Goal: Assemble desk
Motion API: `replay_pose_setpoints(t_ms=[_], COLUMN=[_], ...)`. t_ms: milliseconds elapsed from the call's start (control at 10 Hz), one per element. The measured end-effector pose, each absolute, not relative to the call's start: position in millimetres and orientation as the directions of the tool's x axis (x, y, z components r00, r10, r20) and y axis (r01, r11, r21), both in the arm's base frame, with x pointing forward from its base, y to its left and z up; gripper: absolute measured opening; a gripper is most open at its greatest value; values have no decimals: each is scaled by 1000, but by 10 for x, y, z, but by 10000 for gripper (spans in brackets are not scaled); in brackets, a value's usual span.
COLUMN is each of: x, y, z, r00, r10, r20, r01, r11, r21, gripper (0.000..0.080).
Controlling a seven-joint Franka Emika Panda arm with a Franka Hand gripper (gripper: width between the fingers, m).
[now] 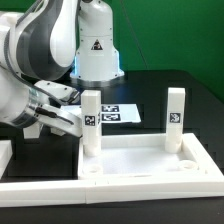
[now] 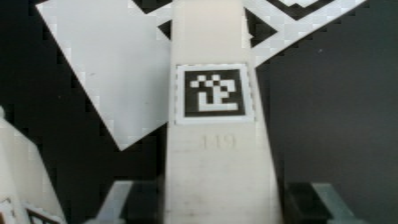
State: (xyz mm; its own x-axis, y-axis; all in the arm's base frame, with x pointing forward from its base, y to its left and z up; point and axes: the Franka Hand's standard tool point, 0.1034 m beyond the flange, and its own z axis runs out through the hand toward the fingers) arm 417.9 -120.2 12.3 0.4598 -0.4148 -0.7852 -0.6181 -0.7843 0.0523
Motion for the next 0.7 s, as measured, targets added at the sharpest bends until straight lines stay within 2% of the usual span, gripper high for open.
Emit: replay_pose_setpoints(t_ms=[100,300,500,700], x=[4168,4196,4162,4296], y=[-1205,-1232,-1070,-1089], z=[219,762,1253,1182], r00=[450,456,430,493], r10=[-396,-379,-356,-392], r20=[-800,-805,-830,-777], r01=[-616,-637,-647,-638], r11=[-787,-771,-763,-769], r21=[42,2,-8,-17], gripper=[287,287,288,288])
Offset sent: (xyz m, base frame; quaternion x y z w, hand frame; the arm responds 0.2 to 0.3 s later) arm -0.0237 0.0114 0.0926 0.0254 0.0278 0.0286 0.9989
